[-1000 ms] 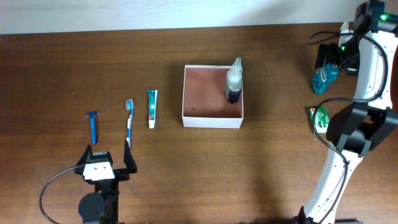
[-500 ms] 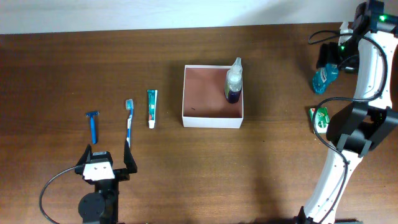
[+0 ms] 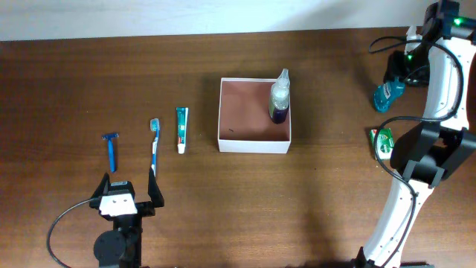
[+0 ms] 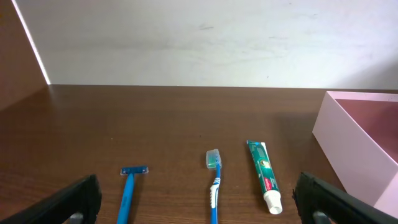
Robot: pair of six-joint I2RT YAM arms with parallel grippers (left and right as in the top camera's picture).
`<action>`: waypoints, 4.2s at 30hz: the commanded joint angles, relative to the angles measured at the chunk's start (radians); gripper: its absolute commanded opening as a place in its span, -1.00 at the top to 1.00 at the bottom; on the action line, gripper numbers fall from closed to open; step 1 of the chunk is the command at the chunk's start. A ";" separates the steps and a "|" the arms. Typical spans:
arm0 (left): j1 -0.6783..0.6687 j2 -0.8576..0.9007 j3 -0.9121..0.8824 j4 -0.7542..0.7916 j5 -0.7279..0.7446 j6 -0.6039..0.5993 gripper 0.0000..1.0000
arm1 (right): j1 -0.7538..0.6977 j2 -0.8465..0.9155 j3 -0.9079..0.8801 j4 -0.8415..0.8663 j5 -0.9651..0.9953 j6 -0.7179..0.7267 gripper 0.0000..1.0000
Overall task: Pack container
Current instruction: 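Lower the open right gripper around the mouthwash bottle cap, then close the right gripper on the mouthwash bottle and lift it, then carry the mouthwash bottle left over the pink box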
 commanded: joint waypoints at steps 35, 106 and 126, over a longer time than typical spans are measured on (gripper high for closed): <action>-0.004 -0.006 -0.003 -0.004 0.011 0.012 -0.99 | 0.002 -0.009 0.196 -0.117 -0.101 0.120 0.67; -0.004 -0.006 -0.003 -0.004 0.011 0.012 -0.99 | 0.656 -0.517 -0.407 -0.079 -0.001 0.606 0.59; -0.004 -0.006 -0.003 -0.004 0.011 0.012 -0.99 | 0.659 -0.431 -0.409 -0.032 0.000 0.561 0.58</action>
